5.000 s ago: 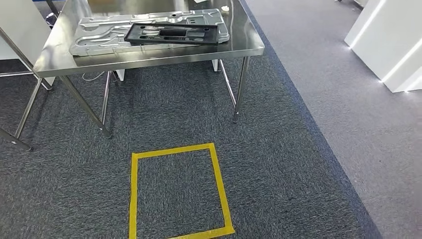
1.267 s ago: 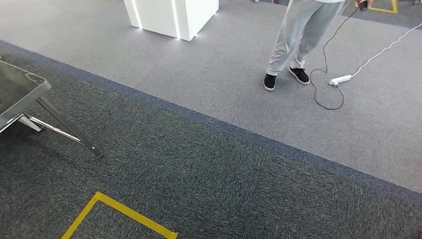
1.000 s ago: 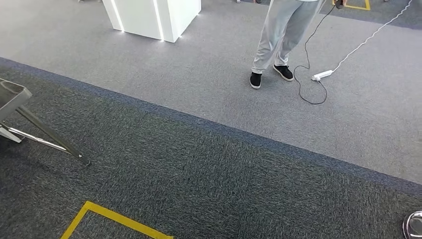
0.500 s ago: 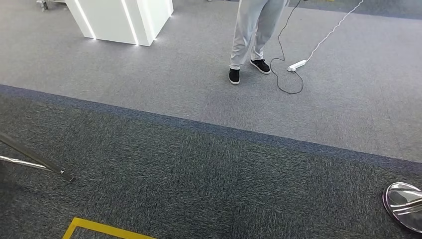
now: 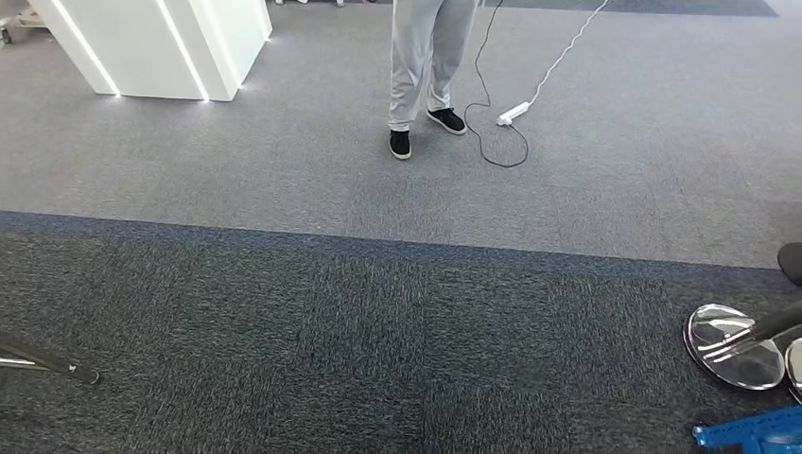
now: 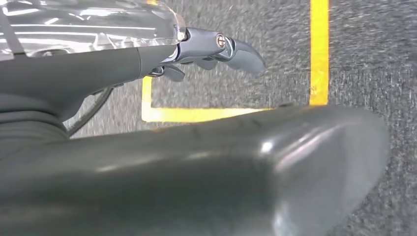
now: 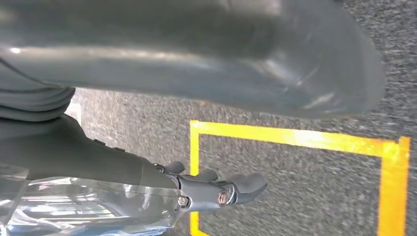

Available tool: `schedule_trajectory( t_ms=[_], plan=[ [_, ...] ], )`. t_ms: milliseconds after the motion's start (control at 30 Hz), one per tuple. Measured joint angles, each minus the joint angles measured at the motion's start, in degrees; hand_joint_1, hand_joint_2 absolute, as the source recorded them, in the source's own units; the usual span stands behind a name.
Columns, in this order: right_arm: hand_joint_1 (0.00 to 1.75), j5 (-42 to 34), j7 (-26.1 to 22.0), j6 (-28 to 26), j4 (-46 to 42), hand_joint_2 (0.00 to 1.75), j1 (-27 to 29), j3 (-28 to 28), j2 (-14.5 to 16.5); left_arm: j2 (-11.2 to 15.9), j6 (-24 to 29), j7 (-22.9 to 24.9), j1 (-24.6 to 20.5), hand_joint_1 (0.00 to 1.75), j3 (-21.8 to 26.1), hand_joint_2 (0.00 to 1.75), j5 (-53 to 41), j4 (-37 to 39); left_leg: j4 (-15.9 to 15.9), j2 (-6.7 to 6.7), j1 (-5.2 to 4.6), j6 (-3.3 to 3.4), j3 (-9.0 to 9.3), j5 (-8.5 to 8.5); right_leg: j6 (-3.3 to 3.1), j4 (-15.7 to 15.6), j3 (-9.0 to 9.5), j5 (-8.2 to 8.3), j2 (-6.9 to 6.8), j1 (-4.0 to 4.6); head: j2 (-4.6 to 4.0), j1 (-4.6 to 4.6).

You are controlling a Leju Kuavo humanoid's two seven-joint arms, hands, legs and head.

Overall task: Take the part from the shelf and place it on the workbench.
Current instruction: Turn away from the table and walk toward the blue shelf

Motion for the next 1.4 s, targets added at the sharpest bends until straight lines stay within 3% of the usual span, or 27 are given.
schedule_trajectory(
  t_ms=[67, 133, 200, 233, 267, 300, 333, 433, 500, 567, 633, 733, 767, 800, 833, 867, 933, 1000, 1067, 1133, 1167, 1233, 1267, 1300, 1333, 1400],
  plan=[
    [0.00, 0.10, 0.08, -0.02, 0.00, 0.00, 0.22, -0.01, 0.01, -0.04, 0.07, 0.10, -0.06, 0.00, -0.11, 0.00, -0.20, 0.00, -0.48, 0.82, 0.01, 0.43, 0.15, 0.29, 0.71, 0.08, -0.21, 0.05, 0.52, -0.21, 0.00, 0.00],
    [0.00, 0.20, 0.09, -0.10, 0.00, 0.00, 0.30, -0.02, 0.05, -0.09, 0.10, 0.12, -0.04, 0.00, -0.26, 0.00, -0.44, 0.00, -1.30, 1.82, 0.19, 1.12, 0.44, 0.88, 1.24, 2.13, -1.20, -1.45, -1.12, -0.20, 0.00, 0.01],
    [0.00, 0.43, 0.09, -0.23, 0.00, 0.00, 0.18, -0.02, 0.08, -0.10, 0.13, 0.12, 0.06, 0.00, -0.35, 0.00, -0.55, 0.00, -1.69, 2.98, 0.14, 1.59, 0.43, 1.17, 1.68, 8.35, -4.21, -5.20, -3.48, -0.25, 0.00, 0.02],
    [0.00, 0.61, 0.09, -0.30, 0.01, 0.00, 0.12, -0.03, 0.08, -0.10, 0.14, 0.13, 0.11, 0.00, -0.37, 0.00, -0.52, 0.00, -1.66, 3.62, 0.09, 1.70, 0.32, 1.17, 1.92, 12.13, -6.04, -6.98, -3.99, -0.40, 0.00, 0.02],
    [0.00, 0.83, 0.10, -0.36, 0.01, 0.00, 0.11, -0.03, 0.10, -0.10, 0.13, 0.15, 0.15, 0.00, -0.37, 0.00, -0.46, 0.00, -1.62, 4.20, 0.06, 1.68, 0.24, 1.13, 2.14, 14.90, -7.33, -7.86, -4.21, -0.57, 0.00, 0.02],
    [0.00, 1.05, 0.14, -0.41, 0.02, 0.00, 0.15, -0.03, 0.11, -0.10, 0.13, 0.17, 0.17, 0.00, -0.36, 0.00, -0.34, 0.00, -1.57, 4.77, 0.06, 1.62, 0.22, 1.07, 2.35, 15.85, -7.72, -7.68, -4.38, -0.76, -0.01, 0.02],
    [0.00, 1.31, 0.21, -0.44, 0.03, 0.00, 0.20, -0.03, 0.13, -0.11, 0.14, 0.19, 0.17, 0.00, -0.36, 0.00, -0.21, 0.00, -1.47, 5.28, 0.09, 1.50, 0.24, 0.97, 2.52, 14.42, -6.91, -6.42, -4.63, -0.96, -0.01, 0.02],
    [0.00, 1.90, 0.45, -0.50, 0.06, 0.00, 0.11, -0.02, 0.14, -0.18, 0.14, 0.20, 0.17, 0.00, -0.35, 0.00, 0.09, 0.00, -0.79, 6.60, 0.03, 0.65, 0.29, 0.31, 2.44, 3.63, -1.26, -1.70, -7.14, -1.07, 0.00, 0.01],
    [0.00, 2.02, 0.65, -0.48, 0.07, 0.00, -0.09, -0.02, 0.15, -0.19, 0.15, 0.20, 0.13, 0.00, -0.34, 0.00, 0.14, 0.00, -0.39, 7.45, -0.19, -0.07, 0.31, -0.20, 1.66, 0.63, 0.11, -1.15, -7.88, -0.74, 0.00, 0.00],
    [0.00, 2.03, 0.94, -0.40, 0.07, 0.00, -0.07, -0.02, 0.15, -0.20, 0.27, 0.13, 0.02, 0.00, -0.34, 0.00, 0.14, 0.00, -0.25, 8.20, -0.13, -0.69, 0.58, -0.52, 0.78, 0.53, 0.05, -1.07, -6.81, -0.62, -0.01, 0.00],
    [0.00, 2.01, 1.17, -0.34, 0.07, 0.00, -0.02, -0.02, 0.15, -0.22, 0.53, -0.16, -0.04, 0.00, -0.35, 0.00, 0.10, 0.00, 1.47, 6.92, 0.18, -1.31, 0.19, -1.95, 0.03, 0.28, 0.15, -0.82, -5.95, -0.75, -0.01, -0.01],
    [0.00, 1.89, 1.24, -0.22, 0.07, 0.00, -0.08, -0.02, 0.15, -0.25, 0.78, -0.50, 0.17, 0.00, -0.36, 0.00, 0.00, 0.00, 11.48, 3.97, 0.50, -1.85, -4.23, -7.32, -0.64, 0.22, 0.08, -0.64, -4.64, -0.68, 0.00, -0.01],
    [0.00, 1.87, 1.20, -0.13, 0.07, 0.00, -0.05, -0.02, 0.15, -0.26, 0.77, -0.51, 0.28, 0.00, -0.36, 0.00, -0.03, 0.00, 14.77, 3.69, 0.52, -1.90, -5.83, -8.38, -0.70, 0.24, 0.07, -0.64, -4.08, -0.58, 0.00, 0.00],
    [0.00, 1.88, 1.14, -0.01, 0.07, 0.00, 0.00, -0.02, 0.14, -0.27, 0.76, -0.51, 0.35, 0.00, -0.35, 0.00, -0.04, 0.00, 16.30, 3.55, 0.52, -1.86, -6.67, -8.31, -0.71, 0.28, 0.08, -0.64, -3.46, -0.49, 0.00, 0.00],
    [0.00, 1.89, 1.06, 0.11, 0.07, 0.00, 0.04, -0.02, 0.14, -0.28, 0.75, -0.50, 0.40, 0.00, -0.35, 0.00, -0.04, 0.00, 15.65, 3.45, 0.52, -1.73, -6.53, -7.11, -0.71, 0.31, 0.15, -0.64, -2.84, -0.42, 0.00, 0.00],
    [0.00, 1.91, 1.00, 0.23, 0.07, 0.00, 0.06, -0.02, 0.14, -0.28, 0.74, -0.50, 0.39, 0.00, -0.35, 0.00, -0.01, 0.00, 12.78, 3.18, 0.51, -1.48, -5.38, -5.01, -0.70, 0.35, 0.23, -0.64, -2.23, -0.37, 0.00, 0.00],
    [0.00, 1.93, 0.94, 0.34, 0.07, 0.00, 0.03, -0.02, 0.16, -0.25, 0.73, -0.50, 0.41, 0.00, -0.34, 0.00, 0.05, 0.00, 4.89, 1.32, 0.47, -0.83, -2.19, -1.09, -0.55, 0.48, 0.22, -0.65, -1.10, -0.31, 0.00, 0.00],
    [0.00, 1.94, 0.92, 0.37, 0.07, 0.00, 0.06, -0.02, 0.19, -0.21, 0.72, -0.50, 0.36, 0.00, -0.34, 0.00, 0.08, 0.00, 0.72, -0.11, 0.33, -0.42, -0.63, 0.17, -0.01, 0.54, -0.05, -0.55, -0.15, -0.36, 0.00, 0.00],
    [0.00, 1.97, 0.91, 0.39, 0.07, 0.00, 0.28, -0.02, 0.20, -0.23, 0.69, -0.50, 0.22, 0.00, -0.34, 0.00, 0.10, 0.00, 0.16, 0.37, 0.25, -0.05, -0.44, 0.26, 0.81, 0.41, -0.26, -0.36, 0.59, -0.46, 0.00, 0.00],
    [0.00, 2.08, 0.91, 0.49, 0.08, 0.00, 0.39, -0.02, 0.20, -0.31, 0.56, -0.51, 0.18, 0.00, -0.33, 0.00, 0.16, 0.00, -0.67, 1.35, 0.40, 0.66, -0.10, 0.83, 1.36, 1.46, -0.80, -1.24, -0.76, -0.49, -0.01, 0.01],
    [0.00, 2.17, 0.90, 0.56, 0.09, 0.00, 0.32, -0.02, 0.18, -0.34, 0.44, -0.52, 0.20, 0.00, -0.32, 0.00, 0.22, 0.00, -1.06, 1.95, 0.50, 1.00, 0.00, 1.10, 1.55, 3.44, -1.74, -2.61, -1.94, -0.47, -0.01, 0.01],
    [0.00, 2.54, 0.87, 0.68, 0.09, 0.00, 0.13, -0.02, 0.14, -0.34, 0.07, -0.53, 0.32, 0.00, -0.29, 0.00, 0.42, 0.00, -1.21, 3.19, 0.35, 1.31, -0.12, 1.24, 1.90, 10.39, -5.03, -6.43, -3.81, -0.63, -0.01, 0.01],
    [0.00, 2.74, 0.85, 0.75, 0.09, 0.00, 0.08, -0.02, 0.11, -0.34, -0.10, -0.53, 0.36, 0.00, -0.28, 0.00, 0.53, 0.00, -1.16, 3.82, 0.29, 1.32, -0.20, 1.22, 2.12, 13.85, -6.67, -7.78, -4.08, -0.74, -0.01, 0.01],
    [0.00, 2.95, 0.84, 0.82, 0.09, 0.00, 0.09, -0.01, 0.11, -0.34, -0.29, -0.53, 0.37, 0.00, -0.26, 0.00, 0.62, 0.00, -1.12, 4.40, 0.27, 1.30, -0.24, 1.18, 2.34, 15.85, -7.58, -8.14, -4.25, -0.87, -0.01, 0.00],
    [0.00, 3.10, 0.87, 0.89, 0.09, 0.00, 0.11, 0.02, 0.10, -0.35, -0.47, -0.57, 0.37, 0.00, -0.25, 0.00, 0.67, 0.00, -1.05, 4.94, 0.29, 1.23, -0.24, 1.11, 2.55, 15.61, -7.37, -7.36, -4.45, -1.01, 0.00, 0.00],
    [0.00, 3.23, 0.99, 0.97, 0.09, 0.00, 0.09, 0.05, 0.08, -0.38, -0.82, -0.70, 0.35, 0.00, -0.23, 0.00, 0.66, 0.00, -0.79, 5.87, 0.36, 0.90, -0.16, 0.87, 2.82, 9.37, -4.03, -3.77, -5.52, -1.29, 0.00, 0.00]
  ],
)
